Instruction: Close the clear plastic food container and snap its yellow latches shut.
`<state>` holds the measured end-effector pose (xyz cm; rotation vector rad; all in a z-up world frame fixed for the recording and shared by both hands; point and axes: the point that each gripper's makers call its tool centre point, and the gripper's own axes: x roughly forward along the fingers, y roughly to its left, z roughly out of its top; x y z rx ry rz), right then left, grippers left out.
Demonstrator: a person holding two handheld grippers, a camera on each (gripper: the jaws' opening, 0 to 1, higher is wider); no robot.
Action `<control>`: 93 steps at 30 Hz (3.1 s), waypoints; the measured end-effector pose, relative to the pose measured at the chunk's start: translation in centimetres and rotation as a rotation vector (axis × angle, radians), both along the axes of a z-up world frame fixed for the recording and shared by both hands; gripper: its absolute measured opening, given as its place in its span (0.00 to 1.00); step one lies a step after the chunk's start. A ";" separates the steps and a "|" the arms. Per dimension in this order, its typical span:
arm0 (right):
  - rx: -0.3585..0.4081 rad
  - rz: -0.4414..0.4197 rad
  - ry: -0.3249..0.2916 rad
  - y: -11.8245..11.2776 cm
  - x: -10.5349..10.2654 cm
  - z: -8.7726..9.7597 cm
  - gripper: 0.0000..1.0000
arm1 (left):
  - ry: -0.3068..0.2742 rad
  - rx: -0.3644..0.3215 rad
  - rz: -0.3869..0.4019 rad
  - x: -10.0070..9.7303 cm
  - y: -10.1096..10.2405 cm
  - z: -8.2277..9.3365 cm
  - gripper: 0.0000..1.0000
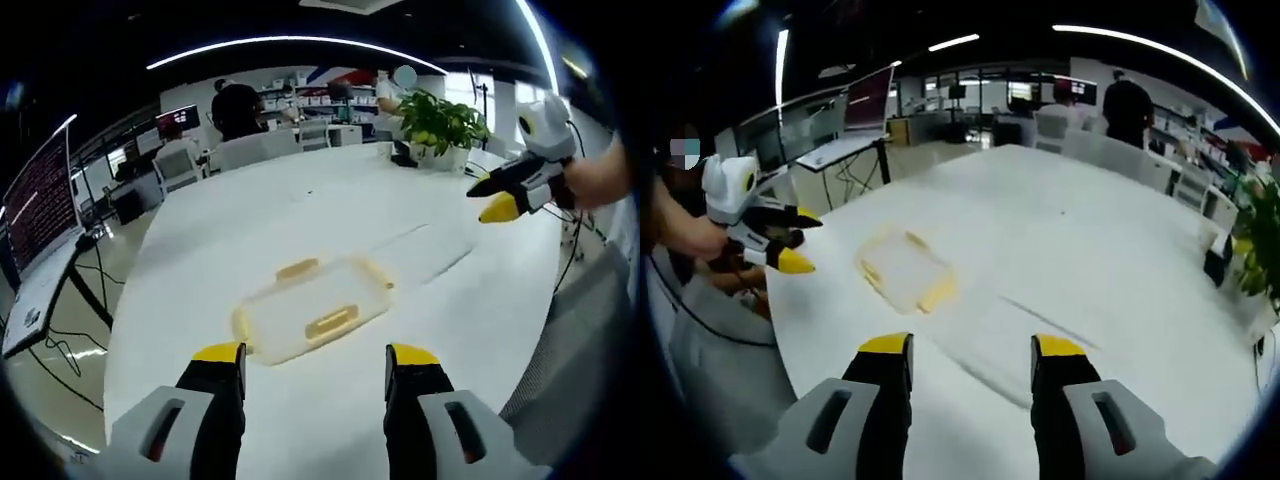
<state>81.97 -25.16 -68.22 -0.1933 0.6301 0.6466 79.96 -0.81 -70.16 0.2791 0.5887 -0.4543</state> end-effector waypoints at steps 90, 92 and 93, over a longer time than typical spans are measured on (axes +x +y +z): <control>-0.399 0.847 0.204 11.5 5.7 -9.4 0.51 | 0.310 0.420 -1.047 8.4 2.9 -7.7 0.57; -0.403 0.846 0.211 11.5 5.7 -9.5 0.51 | 0.312 0.419 -1.049 8.4 2.9 -7.8 0.57; -0.409 0.847 0.212 11.5 5.7 -9.6 0.51 | 0.313 0.418 -1.050 8.4 2.9 -7.8 0.57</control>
